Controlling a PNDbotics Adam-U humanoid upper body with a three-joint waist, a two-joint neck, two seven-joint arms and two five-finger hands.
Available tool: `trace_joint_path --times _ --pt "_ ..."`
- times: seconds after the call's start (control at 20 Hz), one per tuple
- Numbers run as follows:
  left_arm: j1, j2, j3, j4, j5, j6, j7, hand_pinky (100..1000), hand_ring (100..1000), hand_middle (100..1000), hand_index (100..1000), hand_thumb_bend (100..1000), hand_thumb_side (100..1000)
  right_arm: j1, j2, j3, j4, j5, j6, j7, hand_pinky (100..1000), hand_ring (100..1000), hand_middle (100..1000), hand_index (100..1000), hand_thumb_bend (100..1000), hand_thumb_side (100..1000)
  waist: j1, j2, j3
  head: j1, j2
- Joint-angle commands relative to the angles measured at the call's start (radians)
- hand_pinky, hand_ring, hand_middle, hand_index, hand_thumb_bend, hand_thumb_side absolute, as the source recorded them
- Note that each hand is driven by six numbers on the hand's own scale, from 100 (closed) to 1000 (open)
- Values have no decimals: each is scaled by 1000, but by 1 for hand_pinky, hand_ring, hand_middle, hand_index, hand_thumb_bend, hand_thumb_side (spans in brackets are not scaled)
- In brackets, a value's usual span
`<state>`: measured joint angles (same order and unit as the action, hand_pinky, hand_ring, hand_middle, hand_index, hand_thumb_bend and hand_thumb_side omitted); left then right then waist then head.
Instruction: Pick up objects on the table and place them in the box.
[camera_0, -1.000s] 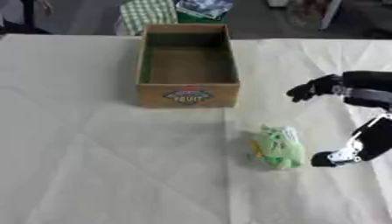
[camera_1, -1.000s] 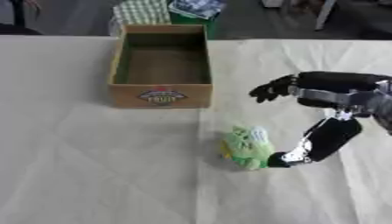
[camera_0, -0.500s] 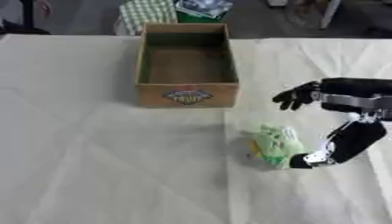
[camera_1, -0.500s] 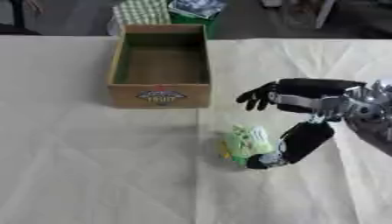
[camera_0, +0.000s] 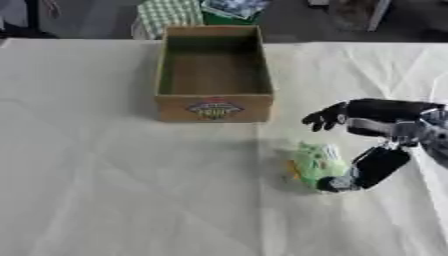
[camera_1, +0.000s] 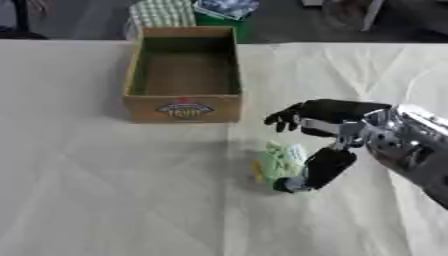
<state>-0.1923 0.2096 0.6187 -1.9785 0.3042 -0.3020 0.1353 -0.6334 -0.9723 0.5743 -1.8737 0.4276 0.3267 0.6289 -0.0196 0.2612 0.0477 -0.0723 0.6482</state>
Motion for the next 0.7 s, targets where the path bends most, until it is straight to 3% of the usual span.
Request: trace_joint_path --times 0.05,0.5,0.7 --pt "-5 10 3 -22 3 -1 -5 804 612 584 795 151 627 -10 -11 -2 34 33 -21 6 878 871 840 1000 516 406 4 -12 1 -1 -12" --pt "-4 8 4 -22 5 -1 -6 805 612 583 795 151 627 1 -2 1 93 64 -59 19 878 869 827 985 486 387 6 -9 1 -3 -16" --pt "-4 6 4 -22 5 0 -7 805 611 583 795 151 627 -4 7 5 101 51 -62 29 879 851 724 921 469 373 7 -8 1 -4 -17"
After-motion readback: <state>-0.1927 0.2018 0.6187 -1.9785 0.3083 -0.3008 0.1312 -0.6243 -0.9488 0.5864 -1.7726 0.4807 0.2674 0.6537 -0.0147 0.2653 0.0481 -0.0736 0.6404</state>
